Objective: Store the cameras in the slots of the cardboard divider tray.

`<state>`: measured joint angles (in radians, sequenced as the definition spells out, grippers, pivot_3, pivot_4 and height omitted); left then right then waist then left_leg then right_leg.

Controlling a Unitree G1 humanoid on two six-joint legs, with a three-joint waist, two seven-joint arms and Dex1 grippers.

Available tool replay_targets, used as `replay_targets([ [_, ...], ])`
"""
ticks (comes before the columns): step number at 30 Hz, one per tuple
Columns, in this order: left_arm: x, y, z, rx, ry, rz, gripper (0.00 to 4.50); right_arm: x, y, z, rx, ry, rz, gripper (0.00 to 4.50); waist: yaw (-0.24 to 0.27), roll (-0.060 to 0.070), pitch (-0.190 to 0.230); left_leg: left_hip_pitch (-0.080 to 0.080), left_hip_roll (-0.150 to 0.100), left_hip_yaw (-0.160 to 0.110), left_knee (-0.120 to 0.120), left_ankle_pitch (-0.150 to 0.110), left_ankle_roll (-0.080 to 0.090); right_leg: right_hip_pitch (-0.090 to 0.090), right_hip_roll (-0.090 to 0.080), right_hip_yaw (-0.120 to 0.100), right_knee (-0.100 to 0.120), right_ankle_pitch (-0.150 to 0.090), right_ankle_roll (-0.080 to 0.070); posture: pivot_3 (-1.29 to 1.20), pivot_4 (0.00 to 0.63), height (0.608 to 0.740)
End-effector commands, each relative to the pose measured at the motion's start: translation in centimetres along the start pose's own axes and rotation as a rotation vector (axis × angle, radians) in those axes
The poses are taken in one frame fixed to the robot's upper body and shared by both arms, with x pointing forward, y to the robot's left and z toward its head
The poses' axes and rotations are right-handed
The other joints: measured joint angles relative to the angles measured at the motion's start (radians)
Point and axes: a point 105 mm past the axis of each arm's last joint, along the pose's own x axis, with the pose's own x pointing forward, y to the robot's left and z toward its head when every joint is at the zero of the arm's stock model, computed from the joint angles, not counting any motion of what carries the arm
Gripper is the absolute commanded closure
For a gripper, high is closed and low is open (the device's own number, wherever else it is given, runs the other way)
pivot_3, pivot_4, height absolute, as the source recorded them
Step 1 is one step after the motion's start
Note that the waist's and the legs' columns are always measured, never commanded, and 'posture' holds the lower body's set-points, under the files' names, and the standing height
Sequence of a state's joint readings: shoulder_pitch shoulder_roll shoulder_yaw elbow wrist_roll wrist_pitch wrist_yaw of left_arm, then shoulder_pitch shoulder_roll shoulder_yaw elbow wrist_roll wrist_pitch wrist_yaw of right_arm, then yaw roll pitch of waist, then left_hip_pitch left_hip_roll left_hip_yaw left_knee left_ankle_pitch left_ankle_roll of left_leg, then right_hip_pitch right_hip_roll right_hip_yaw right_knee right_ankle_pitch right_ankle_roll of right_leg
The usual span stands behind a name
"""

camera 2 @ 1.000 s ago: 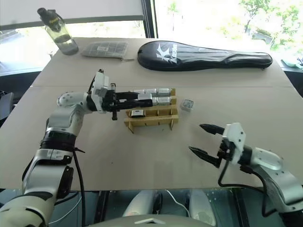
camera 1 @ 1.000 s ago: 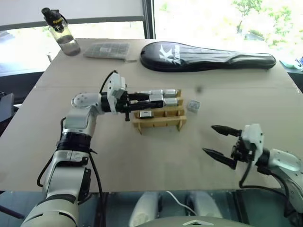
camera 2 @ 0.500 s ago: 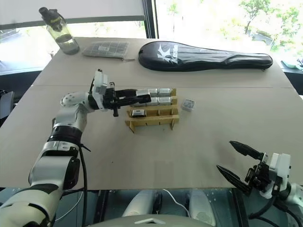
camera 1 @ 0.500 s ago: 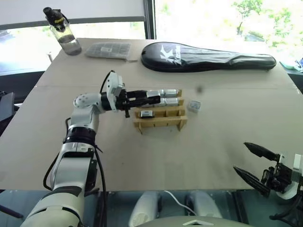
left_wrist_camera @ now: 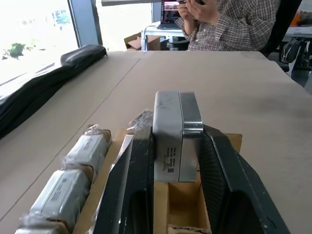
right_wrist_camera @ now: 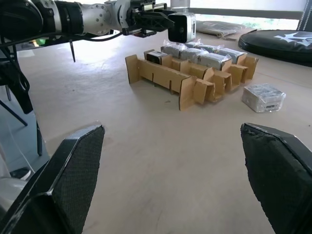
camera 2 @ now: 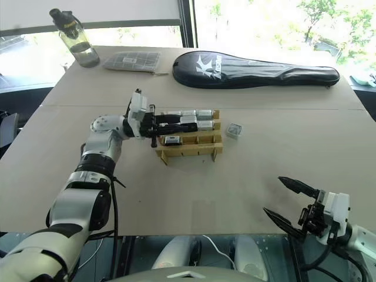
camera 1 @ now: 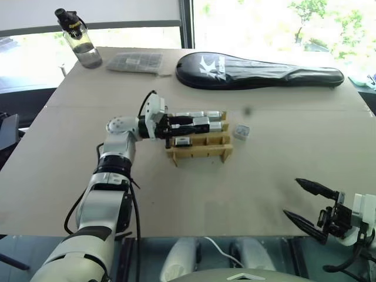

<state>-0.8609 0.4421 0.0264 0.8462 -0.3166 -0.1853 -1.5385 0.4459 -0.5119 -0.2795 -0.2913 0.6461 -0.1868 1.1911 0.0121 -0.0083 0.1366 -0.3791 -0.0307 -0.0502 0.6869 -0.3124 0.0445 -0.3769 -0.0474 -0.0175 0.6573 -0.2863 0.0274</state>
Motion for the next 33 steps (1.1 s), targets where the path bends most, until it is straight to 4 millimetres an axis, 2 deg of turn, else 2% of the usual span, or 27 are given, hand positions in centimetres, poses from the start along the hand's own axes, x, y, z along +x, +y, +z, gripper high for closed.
replay_targets([
  [1,-0.1,-0.2,-0.1,0.027,0.032,-0.038,3.78,-0.1,-0.1,0.2,-0.027,-0.01,-0.01,0.06,0.0,0.0,0.0,0.0,0.0,0.0,0.0,0.0,0.0,0.0,0.0,0.0,0.0,0.0,0.0,0.0,0.15,0.74],
  [16,-0.2,0.2,-2.1,-0.006,0.137,-0.021,3.78,0.0,-0.3,0.8,-0.031,-0.053,-0.07,0.06,0.001,0.0,0.0,0.0,-0.001,0.0,0.0,0.0,0.0,0.0,0.002,0.0,0.003,0.0,0.0,0.0,0.15,0.74],
  [24,-0.1,-0.6,-3.1,-0.053,0.165,-0.055,3.78,-0.2,-0.4,0.7,-0.035,-0.05,-0.079,0.06,0.001,0.0,0.0,0.0,-0.001,0.0,0.0,0.0,0.0,0.0,0.002,0.0,0.003,0.0,0.0,0.0,0.15,0.74],
  [33,-0.3,-0.3,-3.3,-0.035,0.17,-0.01,3.78,-0.1,-0.6,0.6,-0.036,-0.049,-0.078,0.06,0.001,0.0,0.0,0.0,-0.001,0.0,0.0,0.0,0.0,0.0,0.002,0.0,0.003,0.0,0.0,0.0,0.15,0.74],
])
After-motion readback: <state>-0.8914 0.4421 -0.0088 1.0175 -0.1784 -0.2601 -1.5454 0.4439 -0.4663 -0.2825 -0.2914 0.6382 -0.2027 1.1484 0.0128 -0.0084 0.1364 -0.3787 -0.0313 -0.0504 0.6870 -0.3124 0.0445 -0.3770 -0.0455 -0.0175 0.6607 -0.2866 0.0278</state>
